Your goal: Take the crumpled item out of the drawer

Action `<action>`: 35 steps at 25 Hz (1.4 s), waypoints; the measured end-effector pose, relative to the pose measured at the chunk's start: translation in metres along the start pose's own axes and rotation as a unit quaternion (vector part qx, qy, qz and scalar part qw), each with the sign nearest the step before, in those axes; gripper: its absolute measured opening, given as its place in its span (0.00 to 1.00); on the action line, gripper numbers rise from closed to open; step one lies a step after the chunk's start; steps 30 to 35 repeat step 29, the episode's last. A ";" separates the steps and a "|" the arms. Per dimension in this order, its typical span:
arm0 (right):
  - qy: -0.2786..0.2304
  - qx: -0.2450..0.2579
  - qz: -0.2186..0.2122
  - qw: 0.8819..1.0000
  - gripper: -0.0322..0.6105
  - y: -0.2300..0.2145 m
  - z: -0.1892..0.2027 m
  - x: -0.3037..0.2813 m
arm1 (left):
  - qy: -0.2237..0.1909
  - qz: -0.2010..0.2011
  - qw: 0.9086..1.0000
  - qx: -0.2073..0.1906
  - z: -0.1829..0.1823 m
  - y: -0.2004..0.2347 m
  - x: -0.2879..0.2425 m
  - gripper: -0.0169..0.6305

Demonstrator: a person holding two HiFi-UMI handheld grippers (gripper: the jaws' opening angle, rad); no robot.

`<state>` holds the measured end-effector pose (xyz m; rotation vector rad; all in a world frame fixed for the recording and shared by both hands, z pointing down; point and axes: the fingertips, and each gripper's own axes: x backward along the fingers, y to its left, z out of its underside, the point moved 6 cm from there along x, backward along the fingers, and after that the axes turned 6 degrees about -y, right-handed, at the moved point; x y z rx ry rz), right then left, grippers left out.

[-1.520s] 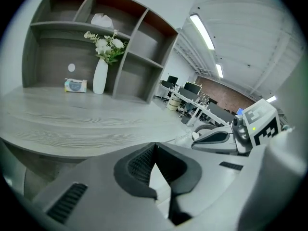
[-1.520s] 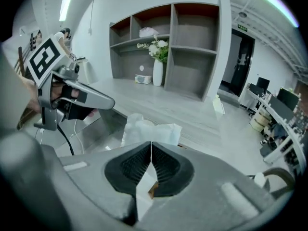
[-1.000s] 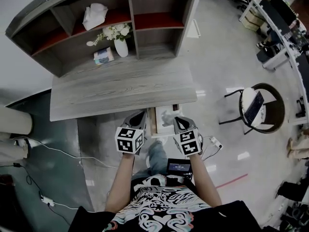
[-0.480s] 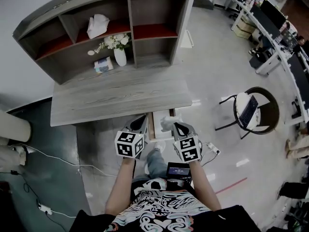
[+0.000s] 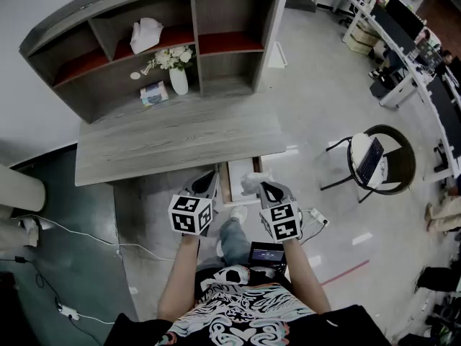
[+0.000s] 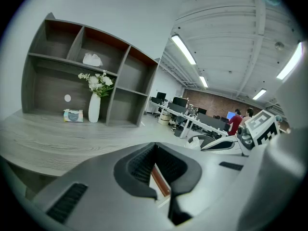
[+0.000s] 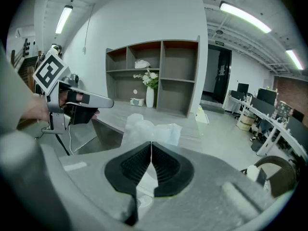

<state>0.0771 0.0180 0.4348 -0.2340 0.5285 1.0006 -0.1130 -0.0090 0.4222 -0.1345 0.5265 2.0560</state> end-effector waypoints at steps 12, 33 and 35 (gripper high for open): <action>0.001 0.006 -0.001 1.000 0.07 0.002 -0.002 -0.001 | 0.000 0.003 1.000 0.004 -0.002 0.002 0.001 0.03; 0.004 -0.007 0.009 1.000 0.07 -0.010 0.007 0.007 | 0.012 0.006 1.000 -0.004 0.007 -0.004 -0.011 0.03; 0.004 -0.007 0.009 1.000 0.07 -0.010 0.007 0.007 | 0.012 0.006 1.000 -0.004 0.007 -0.004 -0.011 0.03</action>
